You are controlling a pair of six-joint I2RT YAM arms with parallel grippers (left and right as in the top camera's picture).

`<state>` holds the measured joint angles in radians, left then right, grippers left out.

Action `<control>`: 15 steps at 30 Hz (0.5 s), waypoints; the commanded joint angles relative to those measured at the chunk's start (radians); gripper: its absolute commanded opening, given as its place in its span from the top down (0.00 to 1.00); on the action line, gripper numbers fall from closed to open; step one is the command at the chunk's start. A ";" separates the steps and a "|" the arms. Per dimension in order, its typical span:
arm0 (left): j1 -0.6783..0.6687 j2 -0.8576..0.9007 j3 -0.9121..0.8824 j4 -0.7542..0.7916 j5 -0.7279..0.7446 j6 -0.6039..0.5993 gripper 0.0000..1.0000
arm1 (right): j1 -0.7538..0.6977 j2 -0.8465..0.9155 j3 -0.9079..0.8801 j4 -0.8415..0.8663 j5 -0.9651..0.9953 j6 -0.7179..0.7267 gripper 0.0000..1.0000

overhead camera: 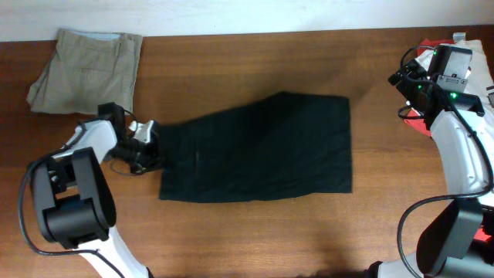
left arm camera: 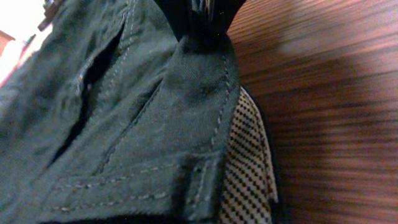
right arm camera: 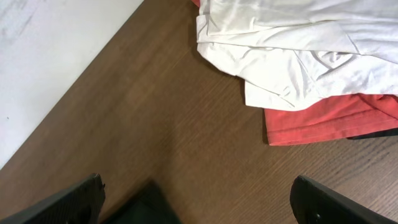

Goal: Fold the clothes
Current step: 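Fold the black trousers in half with the left gripper, lifting and laying over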

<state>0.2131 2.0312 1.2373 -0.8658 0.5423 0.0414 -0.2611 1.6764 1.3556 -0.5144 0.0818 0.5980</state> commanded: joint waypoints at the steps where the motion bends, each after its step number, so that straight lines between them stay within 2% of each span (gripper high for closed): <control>1: 0.077 0.029 0.126 -0.090 -0.307 -0.090 1.00 | -0.001 -0.003 0.002 0.003 0.009 0.002 0.01; 5: 0.102 0.029 0.341 -0.247 -0.326 -0.095 1.00 | -0.001 -0.003 0.002 0.003 0.009 0.002 0.01; 6: 0.098 0.029 0.470 -0.335 -0.334 -0.096 1.00 | -0.001 -0.003 0.002 0.003 0.009 0.002 0.01; 9: 0.073 0.029 0.644 -0.450 -0.333 -0.103 1.00 | -0.001 -0.003 0.002 0.003 0.009 0.002 0.01; 12: -0.004 0.023 0.826 -0.585 -0.345 -0.103 1.00 | -0.001 -0.003 0.002 0.003 0.009 0.002 0.01; 15: -0.106 -0.002 0.909 -0.636 -0.436 -0.142 1.00 | -0.001 -0.003 0.002 0.003 0.009 0.002 0.01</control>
<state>0.1967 2.0647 2.0766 -1.4746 0.1848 -0.0540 -0.2611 1.6764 1.3556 -0.5144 0.0818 0.5976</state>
